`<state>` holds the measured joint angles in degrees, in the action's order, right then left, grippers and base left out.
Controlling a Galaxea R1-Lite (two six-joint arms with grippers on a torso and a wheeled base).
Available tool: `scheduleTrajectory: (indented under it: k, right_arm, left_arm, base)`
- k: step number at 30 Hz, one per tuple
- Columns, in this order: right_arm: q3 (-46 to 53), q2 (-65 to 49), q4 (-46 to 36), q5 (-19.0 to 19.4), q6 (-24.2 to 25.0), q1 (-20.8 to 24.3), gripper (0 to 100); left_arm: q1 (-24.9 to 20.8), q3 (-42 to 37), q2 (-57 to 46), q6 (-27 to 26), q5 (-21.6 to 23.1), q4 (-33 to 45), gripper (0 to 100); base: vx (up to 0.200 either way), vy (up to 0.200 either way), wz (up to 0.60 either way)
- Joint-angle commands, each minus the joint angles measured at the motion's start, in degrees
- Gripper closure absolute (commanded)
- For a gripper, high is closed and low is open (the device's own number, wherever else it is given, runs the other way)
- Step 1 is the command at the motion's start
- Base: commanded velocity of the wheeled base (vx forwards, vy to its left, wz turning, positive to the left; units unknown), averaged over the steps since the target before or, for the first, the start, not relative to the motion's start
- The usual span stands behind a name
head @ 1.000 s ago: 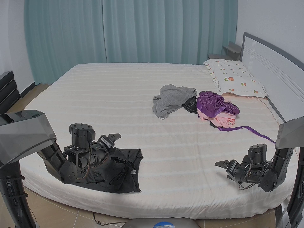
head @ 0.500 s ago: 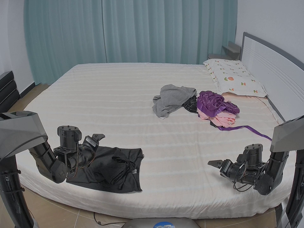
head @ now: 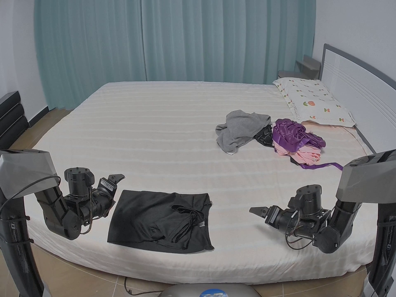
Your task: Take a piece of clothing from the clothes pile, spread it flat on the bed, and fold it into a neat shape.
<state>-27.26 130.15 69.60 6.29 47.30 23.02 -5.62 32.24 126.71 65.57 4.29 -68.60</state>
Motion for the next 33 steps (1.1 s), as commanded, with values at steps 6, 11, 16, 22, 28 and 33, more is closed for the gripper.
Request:
scheduleTrajectory:
  k: [6, 11, 16, 22, 28, 33]
  right_arm:
    - [-21.2, -0.7, -17.6, -1.3, -0.5, 6.7, 0]
    - [-20.9, 0.5, -17.3, -1.3, -0.4, 7.7, 0]
    - [-20.5, 0.0, -17.3, -1.2, -0.1, 7.5, 0]
    - [-18.8, 0.0, -17.9, -1.3, -0.1, 7.6, 0]
    - [-17.6, -0.6, -18.0, -1.3, -0.1, 7.3, 0]
    - [-17.6, 0.1, -19.7, -1.7, -0.3, 7.0, 0]
  left_arm:
    - [0.8, -0.1, 3.5, -0.2, 0.4, -2.4, 0]
    - [0.7, -0.2, 3.5, -0.2, 0.4, -2.4, 0]
    - [0.5, -0.3, 3.6, -0.2, 0.4, -2.4, 0]
    - [0.3, -0.3, 3.6, -0.3, 0.0, -2.4, 0]
    - [0.3, -0.4, 3.7, -0.4, -0.4, -2.4, 0]
    - [0.3, -0.5, 3.8, -0.4, -0.5, -2.4, 0]
  base:
    - [0.0, 0.2, 0.0]
    - [0.0, 0.2, 0.0]
    - [0.0, 0.2, 0.0]
    - [0.0, 0.2, 0.0]
    - [0.0, 0.067, 0.0]
    - [0.0, 0.0, 0.0]
